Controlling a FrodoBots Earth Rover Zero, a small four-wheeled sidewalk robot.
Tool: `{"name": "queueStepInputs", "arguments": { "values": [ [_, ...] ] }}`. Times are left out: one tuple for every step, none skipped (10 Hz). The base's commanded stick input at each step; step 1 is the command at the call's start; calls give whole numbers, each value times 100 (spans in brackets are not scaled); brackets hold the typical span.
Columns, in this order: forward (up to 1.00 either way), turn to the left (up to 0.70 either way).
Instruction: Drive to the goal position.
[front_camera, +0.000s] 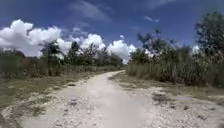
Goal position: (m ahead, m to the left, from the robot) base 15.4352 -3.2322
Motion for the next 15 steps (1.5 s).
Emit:
{"name": "queueStepInputs", "arguments": {
  "values": [
    [50, 0],
    [50, 0],
    [50, 0],
    [50, 0],
    [50, 0],
    [50, 0],
    [50, 0],
    [50, 0],
    [50, 0],
    [50, 0],
    [50, 0],
    [50, 0],
    [50, 0],
    [50, 0],
    [50, 0]
  ]
}}
